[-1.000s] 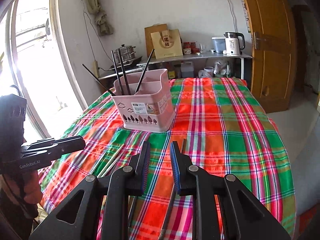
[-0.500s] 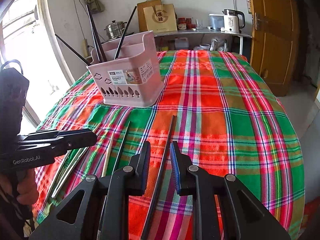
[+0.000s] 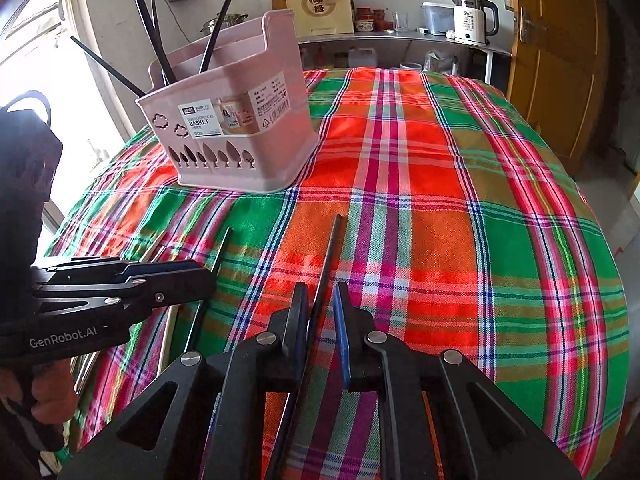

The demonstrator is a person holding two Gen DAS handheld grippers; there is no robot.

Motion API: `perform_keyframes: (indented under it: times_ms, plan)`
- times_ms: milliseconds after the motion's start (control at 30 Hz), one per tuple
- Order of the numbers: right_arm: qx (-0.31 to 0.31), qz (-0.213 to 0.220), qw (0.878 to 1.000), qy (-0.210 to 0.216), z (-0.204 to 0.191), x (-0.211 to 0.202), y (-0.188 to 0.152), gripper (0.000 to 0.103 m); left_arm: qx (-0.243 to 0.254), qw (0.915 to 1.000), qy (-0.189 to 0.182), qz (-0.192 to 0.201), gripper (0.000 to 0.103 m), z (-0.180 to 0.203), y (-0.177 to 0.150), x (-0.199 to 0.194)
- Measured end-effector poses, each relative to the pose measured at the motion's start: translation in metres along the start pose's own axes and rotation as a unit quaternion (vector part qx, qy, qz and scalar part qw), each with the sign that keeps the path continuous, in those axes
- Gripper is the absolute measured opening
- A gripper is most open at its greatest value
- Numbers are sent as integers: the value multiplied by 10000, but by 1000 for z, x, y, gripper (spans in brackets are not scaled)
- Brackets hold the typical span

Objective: Organize utensils
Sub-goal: 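Return both tools to the chopstick row and close the right tool on a black chopstick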

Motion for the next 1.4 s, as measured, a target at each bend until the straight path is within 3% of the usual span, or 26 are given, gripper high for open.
perform_keyframes:
  times_ms: [300, 767, 900, 1200, 1400]
  plan:
    - [23, -72, 9998, -160, 11, 0, 2, 8, 310, 9995, 91, -16, 18, 13, 6, 13]
    - [10, -283, 9994, -188, 14, 14, 12, 8, 341, 9988, 337, -52, 18, 25, 2, 19]
    - [2, -267, 9994, -200, 13, 15, 12, 8, 390, 9980, 487, -62, 9, 29, 2, 23]
    - [127, -94, 9998, -82, 11, 3, 17, 7, 12, 9994, 283, -215, 6, 22, 15, 28]
    - [105, 216, 9997, -18, 6, -19, 32, 7, 18, 10000, 74, 46, 5, 28, 31, 4]
Point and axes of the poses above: each gripper's, at about its wrist camera, not at the fingertips, and x roughly the way its jaws point, z to its right, y to its top, the point moved 3 cm from there along x, roughly the way its jaws point, and after that the axes turned 15 degrees about z, right-handed, at the moved point
